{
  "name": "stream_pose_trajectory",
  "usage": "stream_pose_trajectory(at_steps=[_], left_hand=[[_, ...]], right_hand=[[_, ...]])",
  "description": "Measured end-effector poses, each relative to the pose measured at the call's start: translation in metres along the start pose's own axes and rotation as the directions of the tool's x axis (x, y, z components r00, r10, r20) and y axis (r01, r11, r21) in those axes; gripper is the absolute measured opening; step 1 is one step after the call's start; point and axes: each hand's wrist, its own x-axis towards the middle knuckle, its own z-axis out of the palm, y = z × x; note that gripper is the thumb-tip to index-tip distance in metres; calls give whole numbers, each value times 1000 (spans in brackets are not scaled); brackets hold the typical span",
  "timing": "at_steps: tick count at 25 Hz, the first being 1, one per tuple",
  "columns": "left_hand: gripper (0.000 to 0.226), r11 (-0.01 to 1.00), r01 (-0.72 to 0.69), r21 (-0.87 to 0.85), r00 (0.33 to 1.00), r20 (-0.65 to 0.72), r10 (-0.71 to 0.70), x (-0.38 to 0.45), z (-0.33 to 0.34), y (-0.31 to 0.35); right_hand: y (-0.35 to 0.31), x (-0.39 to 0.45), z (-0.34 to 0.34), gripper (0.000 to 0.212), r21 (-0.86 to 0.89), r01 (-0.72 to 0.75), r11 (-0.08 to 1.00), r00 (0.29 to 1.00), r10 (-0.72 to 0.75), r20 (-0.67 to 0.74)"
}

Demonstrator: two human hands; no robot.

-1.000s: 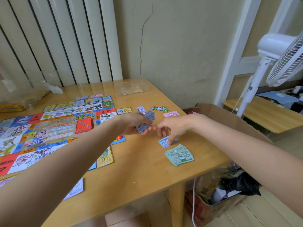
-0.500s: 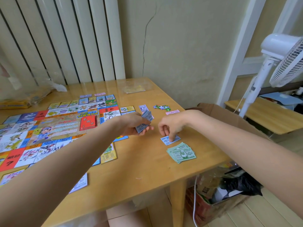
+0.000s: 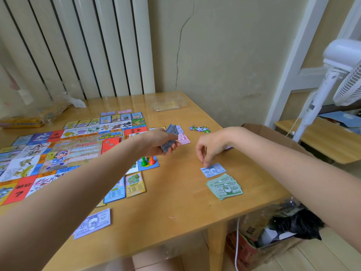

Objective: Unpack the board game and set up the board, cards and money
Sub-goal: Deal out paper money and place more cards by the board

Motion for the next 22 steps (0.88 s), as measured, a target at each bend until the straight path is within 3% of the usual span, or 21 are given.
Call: stream_pose_trajectory(at_steps=[3,13,15,18,22], left_hand=[[12,1000,5,1,1000,11,-5,2,-1,-2],[5,1000,8,-19,1000,15,-7,-6,6,-2],[11,1000,7,-12,1000,16,-7,-7,1,-1],[22,999,-3,-51,1000,2,4,-5,-6,2],[38,982,-43,-187,995,-96,25,5,-26,10]], right_hand=[[-4,0,2,20,-65,15,998,998,-11,65],[-8,-2,6,20,-57,-25,998,998,28,47],[-8,-3,4,20,5,-9,1000,1000,9,-30],[-7,2,-10,22,246,66,967,973,-8,-231],[-7,32,-28,28,505,203,839,860,94,-501]])
